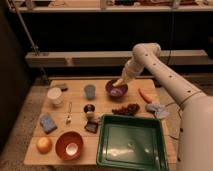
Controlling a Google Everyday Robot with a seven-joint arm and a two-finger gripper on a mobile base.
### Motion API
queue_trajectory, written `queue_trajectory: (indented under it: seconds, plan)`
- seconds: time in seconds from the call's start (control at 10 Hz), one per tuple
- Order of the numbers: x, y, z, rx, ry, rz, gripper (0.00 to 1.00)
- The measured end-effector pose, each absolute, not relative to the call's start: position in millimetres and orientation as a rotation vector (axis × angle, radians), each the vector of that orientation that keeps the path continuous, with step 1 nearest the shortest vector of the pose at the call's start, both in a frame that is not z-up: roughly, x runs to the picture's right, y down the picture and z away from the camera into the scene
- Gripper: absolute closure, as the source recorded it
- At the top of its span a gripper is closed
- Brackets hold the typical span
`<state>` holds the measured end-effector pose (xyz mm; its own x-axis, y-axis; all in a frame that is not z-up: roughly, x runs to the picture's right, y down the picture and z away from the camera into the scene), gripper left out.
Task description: Place banana in purple bowl
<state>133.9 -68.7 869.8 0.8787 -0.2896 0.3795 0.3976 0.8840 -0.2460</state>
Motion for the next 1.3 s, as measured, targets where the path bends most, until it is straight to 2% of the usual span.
queue_trajectory:
  seconds: [1.3]
  plan:
    - [115.7, -64.7, 879.3, -0.332, -0.342, -0.383, 1.00]
